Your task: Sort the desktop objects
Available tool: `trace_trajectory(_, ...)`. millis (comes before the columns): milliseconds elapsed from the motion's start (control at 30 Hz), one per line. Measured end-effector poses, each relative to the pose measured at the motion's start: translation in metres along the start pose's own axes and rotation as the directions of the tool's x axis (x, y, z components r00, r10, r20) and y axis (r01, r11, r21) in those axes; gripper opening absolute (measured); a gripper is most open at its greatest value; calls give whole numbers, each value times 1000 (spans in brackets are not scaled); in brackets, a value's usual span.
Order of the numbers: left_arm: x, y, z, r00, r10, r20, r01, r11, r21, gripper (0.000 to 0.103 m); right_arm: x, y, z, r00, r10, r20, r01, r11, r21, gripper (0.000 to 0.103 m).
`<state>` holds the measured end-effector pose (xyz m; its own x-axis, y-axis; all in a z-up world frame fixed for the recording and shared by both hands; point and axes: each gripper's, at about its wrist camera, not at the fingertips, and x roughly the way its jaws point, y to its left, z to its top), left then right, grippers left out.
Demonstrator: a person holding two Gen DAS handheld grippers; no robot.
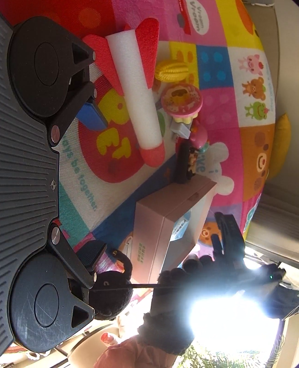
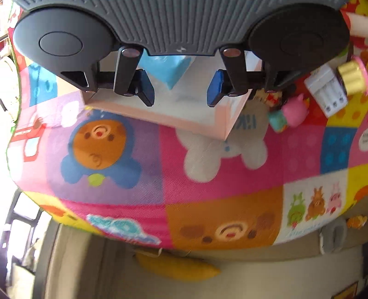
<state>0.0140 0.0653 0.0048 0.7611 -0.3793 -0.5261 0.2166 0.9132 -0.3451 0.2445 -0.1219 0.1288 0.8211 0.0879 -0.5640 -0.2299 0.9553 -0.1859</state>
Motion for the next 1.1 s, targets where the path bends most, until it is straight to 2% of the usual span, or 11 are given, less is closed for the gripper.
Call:
trace_trajectory(100,0,0,0,1000,-1,1,1,1000,-2,103,-33,-15,7,988,-62,138,53,996,67,51)
trace_trajectory(200,0,1,0,1000,-2,1,2,1000,-4,103,-60,-32,11,976,-103,194,84,991,105,53)
trace_trajectory(367,1,0,0,1000,0,-1,0,1000,-2,103,-85,-59,-2,986,-94,141,71,984,163,57)
trace_trajectory(467,1,0,0,1000,1,-2,-1,1000,-1,103,-102,-78,-24,994,-58,91,35,972,231,66)
trace_trajectory(567,2,-2,0,1000,8,-5,-8,1000,7,103,-120,-87,-47,999,-6,49,-7,968,251,73)
trace_trajectory(733,2,-3,-1,1000,15,-7,-15,1000,14,103,-161,-73,-93,998,-11,54,5,992,125,88)
trace_trajectory(867,4,-7,-1,999,35,-16,-35,999,37,103,-187,-48,-134,999,-6,48,5,1000,23,89)
trace_trajectory(1000,7,-16,-1,996,81,-35,-78,993,86,103,-196,-6,-168,995,-35,94,45,992,-115,89)
trace_trajectory(1100,7,-22,0,990,138,-39,-133,985,112,103,-196,17,-179,995,16,102,2,985,-174,86)
